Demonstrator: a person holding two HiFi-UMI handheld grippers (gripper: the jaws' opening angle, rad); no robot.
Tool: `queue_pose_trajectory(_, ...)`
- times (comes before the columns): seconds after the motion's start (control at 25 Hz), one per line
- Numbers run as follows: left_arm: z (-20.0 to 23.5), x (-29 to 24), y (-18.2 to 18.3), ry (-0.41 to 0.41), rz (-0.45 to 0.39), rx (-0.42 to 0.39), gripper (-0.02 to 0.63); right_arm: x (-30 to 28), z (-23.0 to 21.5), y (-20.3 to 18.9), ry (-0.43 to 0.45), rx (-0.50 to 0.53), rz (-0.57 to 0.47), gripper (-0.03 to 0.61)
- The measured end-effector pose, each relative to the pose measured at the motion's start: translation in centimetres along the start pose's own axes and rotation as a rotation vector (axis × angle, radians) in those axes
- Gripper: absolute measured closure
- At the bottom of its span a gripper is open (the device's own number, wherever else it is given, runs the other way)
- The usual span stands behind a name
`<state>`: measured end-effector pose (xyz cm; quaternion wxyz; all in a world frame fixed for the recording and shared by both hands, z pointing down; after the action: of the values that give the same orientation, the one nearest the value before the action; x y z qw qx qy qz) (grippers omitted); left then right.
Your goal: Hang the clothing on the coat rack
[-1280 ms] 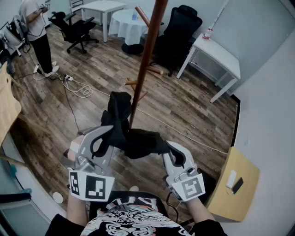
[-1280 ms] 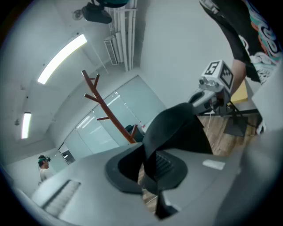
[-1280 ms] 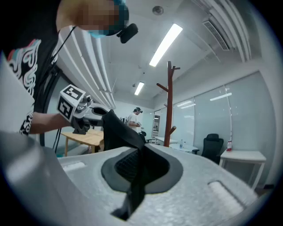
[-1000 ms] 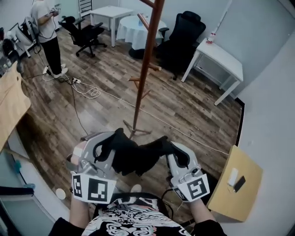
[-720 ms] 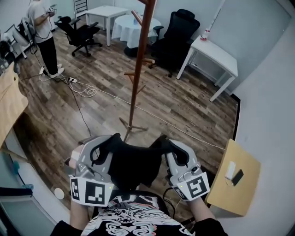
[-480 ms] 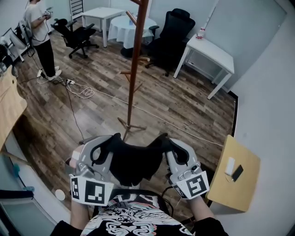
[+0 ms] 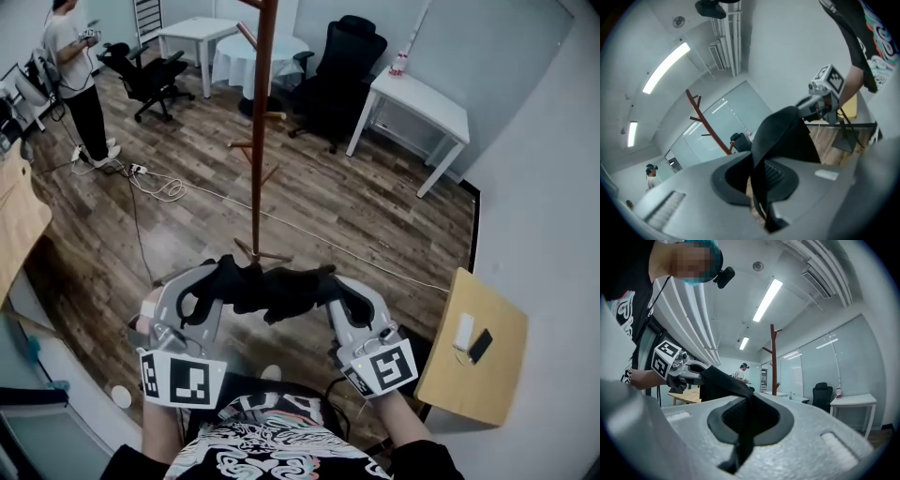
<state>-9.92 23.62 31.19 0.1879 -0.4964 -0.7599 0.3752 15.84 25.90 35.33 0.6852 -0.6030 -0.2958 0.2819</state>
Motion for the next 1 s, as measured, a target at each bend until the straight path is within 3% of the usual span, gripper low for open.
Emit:
queue_pose_trajectory(0.48, 2.0, -4.3, -2.0, -0.025, -0.026, 0.039, 0.607, -3.1, -2.2, -0.9, -0.005, -0.024, -0.004, 0.575)
queue_pose_trajectory(1.0, 4.0, -13.7, -2.4, -0.096, -0.065, 0.034, 0.607, -8.5, -10.5, -2.0, -0.087, -0.008, -0.016, 0.575)
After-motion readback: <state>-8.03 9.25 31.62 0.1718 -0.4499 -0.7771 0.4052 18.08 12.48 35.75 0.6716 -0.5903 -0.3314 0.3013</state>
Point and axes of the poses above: the fingertips, and each gripper's own axes: x backward along the fingers, z to its left, y out of its top, the point moved 10 cm from there along x, backward along the fingers, and after that the axes turned 11 degrees about y, right-handed, at the moved point
